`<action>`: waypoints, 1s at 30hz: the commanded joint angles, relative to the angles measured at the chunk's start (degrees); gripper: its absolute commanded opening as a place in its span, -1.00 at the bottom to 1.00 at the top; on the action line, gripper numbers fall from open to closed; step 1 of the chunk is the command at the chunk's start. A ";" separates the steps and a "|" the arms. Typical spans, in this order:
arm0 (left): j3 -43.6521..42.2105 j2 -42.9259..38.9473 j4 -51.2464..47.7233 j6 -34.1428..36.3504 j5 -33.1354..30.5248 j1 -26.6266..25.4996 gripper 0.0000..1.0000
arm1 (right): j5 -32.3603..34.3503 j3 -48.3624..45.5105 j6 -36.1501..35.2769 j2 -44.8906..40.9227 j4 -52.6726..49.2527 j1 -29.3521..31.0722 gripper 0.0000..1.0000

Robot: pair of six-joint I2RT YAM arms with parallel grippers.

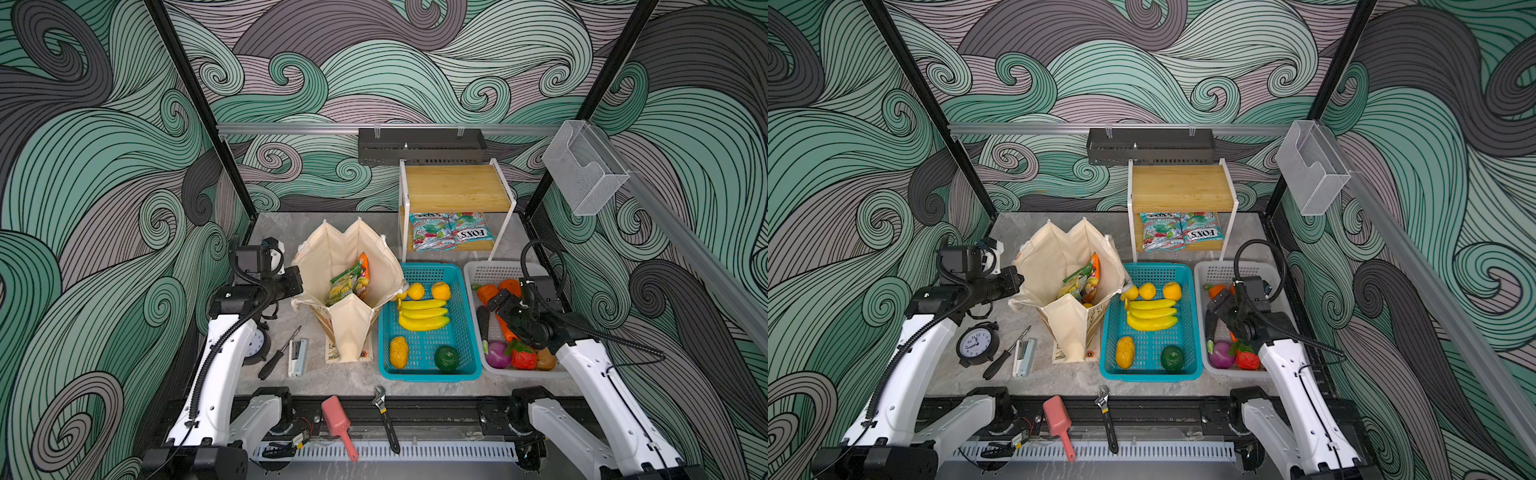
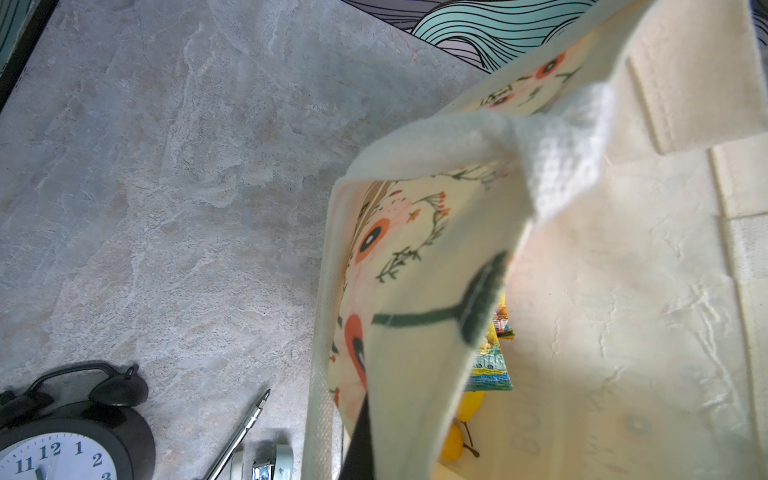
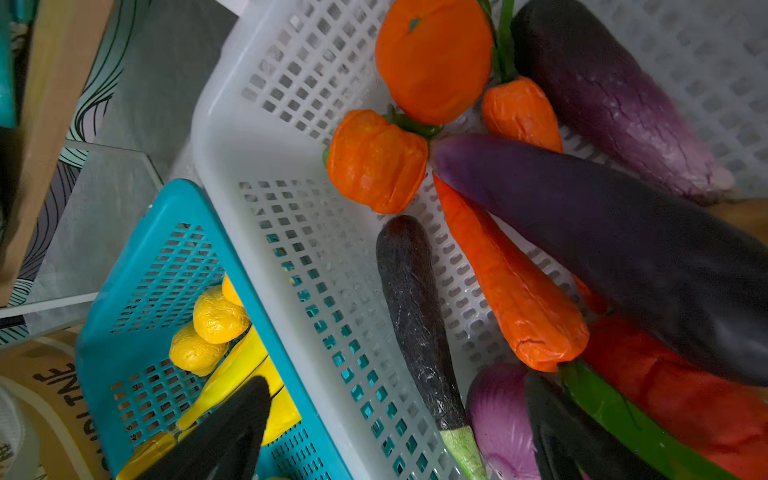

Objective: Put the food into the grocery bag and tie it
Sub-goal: 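Lower the right gripper into the white basket and grasp the dark eggplant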

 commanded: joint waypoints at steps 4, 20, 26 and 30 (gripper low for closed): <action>0.02 0.40 0.72 0.07 0.63 -0.36 -1.00 | -7.38 -3.08 3.60 2.35 5.78 -1.82 0.90; -0.16 0.34 1.00 -0.02 1.02 -0.44 -1.00 | -8.49 -8.63 6.47 11.04 13.33 -5.43 0.57; -0.18 0.58 0.93 0.09 1.15 -0.44 -1.00 | -11.03 -8.45 8.11 14.39 16.59 -5.69 0.38; 0.02 1.00 0.50 0.28 1.19 -0.45 -1.00 | -9.62 -8.57 8.38 15.34 16.87 -5.82 0.29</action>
